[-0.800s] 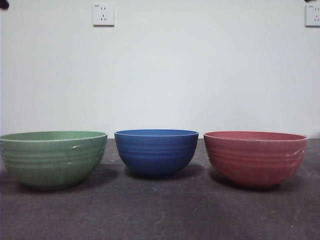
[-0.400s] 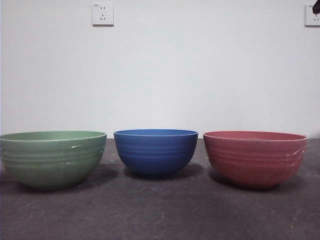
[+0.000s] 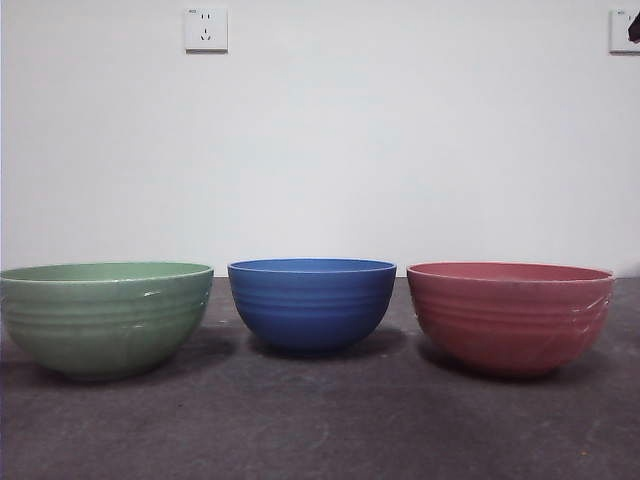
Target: Pick up the green bowl on the top,put the green bowl on the left,pick up the red bowl in the middle,put the red bowl on the right
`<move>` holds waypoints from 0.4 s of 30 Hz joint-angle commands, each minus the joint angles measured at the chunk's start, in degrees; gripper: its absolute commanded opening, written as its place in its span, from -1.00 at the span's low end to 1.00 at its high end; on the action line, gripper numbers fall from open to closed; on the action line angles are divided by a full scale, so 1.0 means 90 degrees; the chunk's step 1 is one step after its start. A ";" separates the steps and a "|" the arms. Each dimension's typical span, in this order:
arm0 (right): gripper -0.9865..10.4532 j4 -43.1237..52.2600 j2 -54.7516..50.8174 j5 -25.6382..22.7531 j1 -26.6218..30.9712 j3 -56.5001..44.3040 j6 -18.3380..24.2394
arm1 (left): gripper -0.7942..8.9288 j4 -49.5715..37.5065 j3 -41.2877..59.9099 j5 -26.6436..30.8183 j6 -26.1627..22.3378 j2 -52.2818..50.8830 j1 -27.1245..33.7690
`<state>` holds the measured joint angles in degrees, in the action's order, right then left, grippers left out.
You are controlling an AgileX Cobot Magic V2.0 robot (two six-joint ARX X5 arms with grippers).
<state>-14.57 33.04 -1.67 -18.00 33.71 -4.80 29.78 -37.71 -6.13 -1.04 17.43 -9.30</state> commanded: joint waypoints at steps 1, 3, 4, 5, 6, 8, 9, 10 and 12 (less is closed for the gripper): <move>-0.82 0.0034 -0.0005 -0.0019 -0.0002 -0.0015 -0.0078 | -0.84 -0.0357 0.0617 0.0073 -0.0299 -0.0935 0.0313; -0.82 0.0032 -0.0005 -0.0019 -0.0002 -0.0015 -0.0078 | -0.84 -0.0733 0.1287 0.0359 -0.0350 -0.1418 0.0566; -0.82 0.0032 -0.0005 -0.0022 -0.0002 -0.0015 -0.0078 | -0.84 -0.0920 0.1637 0.0357 -0.0350 -0.1557 0.0687; -0.82 0.0032 -0.0007 -0.0022 -0.0002 -0.0015 -0.0078 | -0.84 -0.1015 0.1843 0.0347 -0.0347 -0.1622 0.0753; -0.82 0.0032 -0.0007 -0.0022 -0.0002 -0.0015 -0.0078 | -0.84 -0.1144 0.2106 0.0347 -0.0342 -0.1661 0.0816; -0.82 0.0032 -0.0005 -0.0019 -0.0002 -0.0015 -0.0078 | -0.84 -0.1358 0.2480 0.0350 -0.0342 -0.1671 0.0886; -0.82 0.0032 -0.0005 -0.0019 -0.0002 -0.0015 -0.0078 | -0.84 -0.1486 0.2705 0.0347 -0.0342 -0.1671 0.0918; -0.82 0.0032 -0.0005 -0.0019 -0.0002 -0.0015 -0.0078 | -0.84 -0.1591 0.2866 0.0352 -0.0340 -0.1671 0.0933; -0.82 0.0032 -0.0005 -0.0022 -0.0002 -0.0015 -0.0078 | -0.84 -0.1814 0.3201 0.0355 -0.0340 -0.1681 0.0962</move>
<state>-14.59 33.04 -1.67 -18.00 33.71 -4.97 14.81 -10.28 -3.14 -3.44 2.74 -0.93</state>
